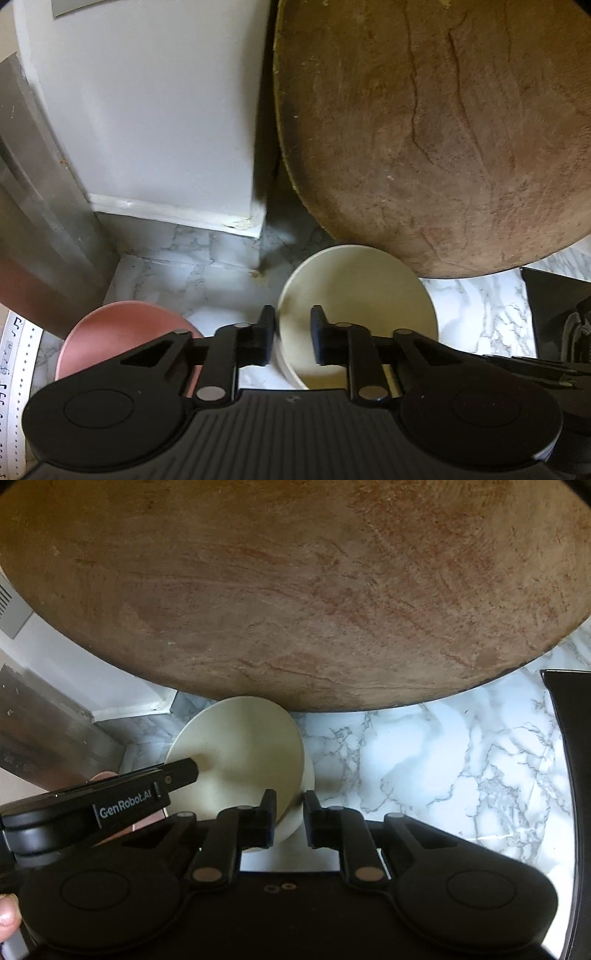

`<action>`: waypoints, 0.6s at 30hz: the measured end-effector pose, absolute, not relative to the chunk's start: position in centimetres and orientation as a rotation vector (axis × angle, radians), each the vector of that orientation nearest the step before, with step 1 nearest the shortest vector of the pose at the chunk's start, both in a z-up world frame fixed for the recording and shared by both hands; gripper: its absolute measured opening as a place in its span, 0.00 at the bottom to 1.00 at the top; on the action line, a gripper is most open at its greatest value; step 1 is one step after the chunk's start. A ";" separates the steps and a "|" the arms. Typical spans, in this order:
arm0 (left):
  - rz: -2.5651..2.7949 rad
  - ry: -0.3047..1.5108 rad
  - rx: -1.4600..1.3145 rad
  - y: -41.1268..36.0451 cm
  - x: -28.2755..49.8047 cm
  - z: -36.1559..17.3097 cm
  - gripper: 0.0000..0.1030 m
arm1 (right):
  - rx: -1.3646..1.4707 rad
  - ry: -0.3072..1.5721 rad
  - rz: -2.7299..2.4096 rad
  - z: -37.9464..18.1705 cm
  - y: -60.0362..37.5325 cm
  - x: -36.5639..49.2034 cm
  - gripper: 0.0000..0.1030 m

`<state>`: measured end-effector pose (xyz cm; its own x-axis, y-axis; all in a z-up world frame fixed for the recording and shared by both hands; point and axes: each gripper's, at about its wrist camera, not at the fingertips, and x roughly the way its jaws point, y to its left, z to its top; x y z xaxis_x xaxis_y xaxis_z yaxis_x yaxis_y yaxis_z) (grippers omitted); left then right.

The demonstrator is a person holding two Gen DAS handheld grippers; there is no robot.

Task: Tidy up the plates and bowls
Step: 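Lift the cream bowl with both grippers and carry it toward the plate stack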

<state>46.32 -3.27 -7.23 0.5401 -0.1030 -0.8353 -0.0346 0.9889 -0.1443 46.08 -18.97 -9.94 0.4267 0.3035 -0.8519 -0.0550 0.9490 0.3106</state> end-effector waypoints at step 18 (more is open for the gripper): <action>-0.040 0.972 -0.141 -3.4 42.4 -5.4 0.09 | 0.201 1.082 0.230 -6.6 -19.1 41.4 0.14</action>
